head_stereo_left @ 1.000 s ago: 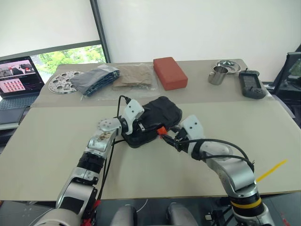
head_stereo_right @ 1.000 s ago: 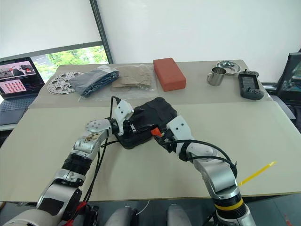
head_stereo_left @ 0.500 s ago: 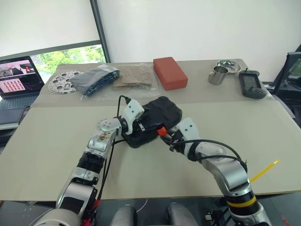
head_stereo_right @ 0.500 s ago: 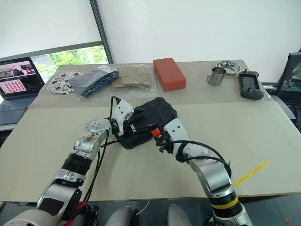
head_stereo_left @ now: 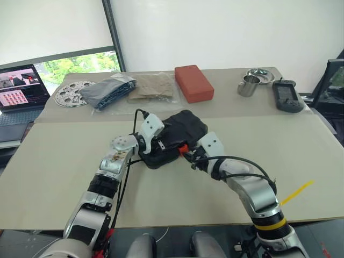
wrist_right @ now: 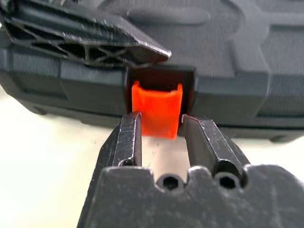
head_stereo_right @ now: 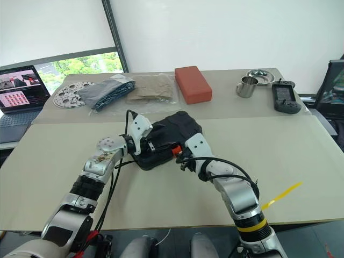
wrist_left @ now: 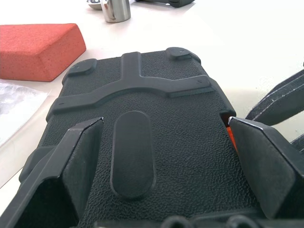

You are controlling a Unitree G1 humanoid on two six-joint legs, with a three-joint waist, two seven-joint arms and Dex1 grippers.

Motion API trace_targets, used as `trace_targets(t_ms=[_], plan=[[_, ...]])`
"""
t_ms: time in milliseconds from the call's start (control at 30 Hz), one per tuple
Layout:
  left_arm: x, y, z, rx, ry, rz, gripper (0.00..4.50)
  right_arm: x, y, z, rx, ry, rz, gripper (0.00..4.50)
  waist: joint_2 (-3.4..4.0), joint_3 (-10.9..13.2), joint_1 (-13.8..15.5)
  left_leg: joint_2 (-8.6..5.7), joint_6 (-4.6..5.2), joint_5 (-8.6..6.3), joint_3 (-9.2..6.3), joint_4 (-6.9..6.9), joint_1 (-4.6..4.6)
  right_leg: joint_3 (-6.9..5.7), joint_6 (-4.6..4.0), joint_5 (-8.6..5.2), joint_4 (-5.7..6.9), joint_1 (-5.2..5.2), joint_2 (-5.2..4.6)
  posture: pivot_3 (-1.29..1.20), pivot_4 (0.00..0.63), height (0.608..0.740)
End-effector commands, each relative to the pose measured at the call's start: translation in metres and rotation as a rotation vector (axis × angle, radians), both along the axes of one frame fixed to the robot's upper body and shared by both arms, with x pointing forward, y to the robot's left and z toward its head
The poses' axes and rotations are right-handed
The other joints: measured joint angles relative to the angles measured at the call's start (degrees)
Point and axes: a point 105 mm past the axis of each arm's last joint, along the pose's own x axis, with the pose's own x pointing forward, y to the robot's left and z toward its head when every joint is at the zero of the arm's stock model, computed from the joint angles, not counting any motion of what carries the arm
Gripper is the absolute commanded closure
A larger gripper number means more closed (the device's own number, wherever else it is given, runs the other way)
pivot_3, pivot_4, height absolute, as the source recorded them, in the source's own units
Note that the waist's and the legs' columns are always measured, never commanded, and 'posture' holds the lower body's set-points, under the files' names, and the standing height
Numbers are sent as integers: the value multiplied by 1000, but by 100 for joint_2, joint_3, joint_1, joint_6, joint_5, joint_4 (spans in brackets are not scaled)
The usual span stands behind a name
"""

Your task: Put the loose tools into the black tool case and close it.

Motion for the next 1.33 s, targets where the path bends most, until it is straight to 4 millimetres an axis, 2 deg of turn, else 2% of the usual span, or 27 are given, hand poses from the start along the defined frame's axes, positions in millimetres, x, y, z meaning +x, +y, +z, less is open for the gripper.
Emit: trace_targets(t_ms=[33, 233, 367, 500, 633, 700, 767, 867, 1000, 1033, 1133, 1333], plan=[[-5, 6, -31, 66, 98, 13, 0, 5, 9, 15, 16, -73, 16, 2853, 0, 0, -8, 1, 0, 0, 0, 0, 2, 0, 0, 0, 1, 0, 0, 0, 150, 707], [-5, 6, -31, 66, 98, 15, 0, 5, 11, 15, 21, -70, 18, 2853, -1, 0, -23, 3, 0, 0, 0, -1, 9, 3, 0, 0, 4, 0, 6, 0, 150, 707], [-4, 10, -28, 58, 85, 27, 0, 1, 0, 18, 35, -67, 34, 2853, -1, 0, -20, 3, 0, 0, 0, 0, 8, 3, 0, 0, 4, 0, 7, 0, 150, 707], [-3, 24, -16, 20, 60, 67, 0, 1, -23, 26, 48, -100, 77, 2853, -3, 2, 0, 0, 0, 0, 0, -2, 1, 3, 0, 0, -3, -1, 5, 0, 150, 707], [-11, 51, 11, -70, 17, 107, 0, 5, -64, 32, 35, -119, 93, 2853, -9, 8, -16, 1, 0, 0, -1, -11, -7, 4, 0, 0, -15, -6, 3, 0, 150, 707], [-16, 65, 20, -94, -1, 136, 0, 6, -78, 34, 58, -113, 89, 2853, -12, 15, -24, 3, 0, 0, -1, -17, -7, 5, 0, 0, -16, -13, 3, 0, 150, 707], [-23, 85, 20, -99, 7, 191, 0, 9, -94, 36, 92, -107, 60, 2355, -15, 27, -30, 7, 0, 0, -2, -25, -5, 5, -1, -1, -14, -13, 4, 0, 150, 707], [-45, 108, 17, -97, 35, 237, 0, 8, -116, 33, 85, -119, 43, 1590, -21, 39, -7, 13, 0, 0, -9, -30, -9, 4, -3, 0, -14, -20, 5, 0, 150, 707], [-74, 137, 2, -96, 100, 332, 0, -5, -145, 24, 123, -105, 66, 219, -21, 40, 40, 14, 0, 0, -12, -56, -8, 6, -11, 4, -54, -10, -22, 0, 150, 707], [-80, 142, -4, -82, 113, 353, 0, -8, -151, 22, 127, -109, 76, 86, -23, 41, 53, 10, 0, 0, -13, -58, -12, 4, -19, 9, -59, -8, -28, 0, 150, 707], [-96, 151, -20, -60, 162, 394, 0, -16, -169, 16, 135, -117, 93, 86, -25, 42, 85, 1, -1, -1, -10, -63, -15, 1, -46, 25, -72, -7, -48, 0, 150, 707], [-101, 162, -35, -27, 178, 452, 0, -20, -183, 9, 115, -128, 107, 86, -27, 45, 128, -1, -1, 0, 3, -67, -6, -5, -45, 24, -70, -1, -62, 0, 150, 707]])
